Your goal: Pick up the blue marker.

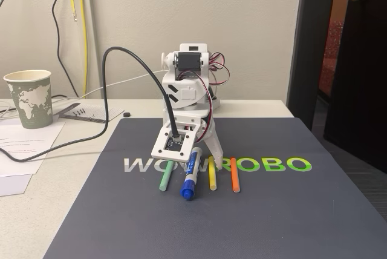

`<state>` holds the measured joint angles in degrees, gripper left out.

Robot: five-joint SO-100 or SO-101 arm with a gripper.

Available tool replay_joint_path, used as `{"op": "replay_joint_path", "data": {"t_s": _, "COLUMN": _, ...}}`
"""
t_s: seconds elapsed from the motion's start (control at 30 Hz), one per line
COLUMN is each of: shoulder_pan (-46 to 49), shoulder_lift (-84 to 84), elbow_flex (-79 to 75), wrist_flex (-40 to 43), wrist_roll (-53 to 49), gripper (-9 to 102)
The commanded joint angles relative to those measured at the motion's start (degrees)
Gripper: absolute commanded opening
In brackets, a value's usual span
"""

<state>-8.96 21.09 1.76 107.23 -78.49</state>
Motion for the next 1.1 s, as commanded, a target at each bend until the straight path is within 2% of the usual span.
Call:
{"op": "replay_joint_path", "data": {"t_s": 0.0, "shoulder_pan": -0.6, "shoulder_lift": 0.6, "elbow_flex": -2.4, "wrist_flex": 9.6, "wrist_roll": 0.7, "gripper": 33}}
{"op": "replay_joint_path", "data": {"t_s": 0.47, "shoulder_pan": -1.1, "shoulder_lift": 0.3, "elbow_flex": -2.1, "wrist_flex": 10.0, "wrist_roll": 2.5, "gripper": 31}}
{"op": "replay_joint_path", "data": {"t_s": 0.73, "shoulder_pan": -1.1, "shoulder_lift": 0.2, "elbow_flex": -2.4, "wrist_flex": 10.0, "wrist_roll": 2.7, "gripper": 24}}
{"op": "replay_joint_path", "data": {"t_s": 1.07, "shoulder_pan": -0.7, "shoulder_lift": 0.4, "elbow_flex": -2.4, "wrist_flex": 10.0, "wrist_roll": 2.6, "gripper": 20}}
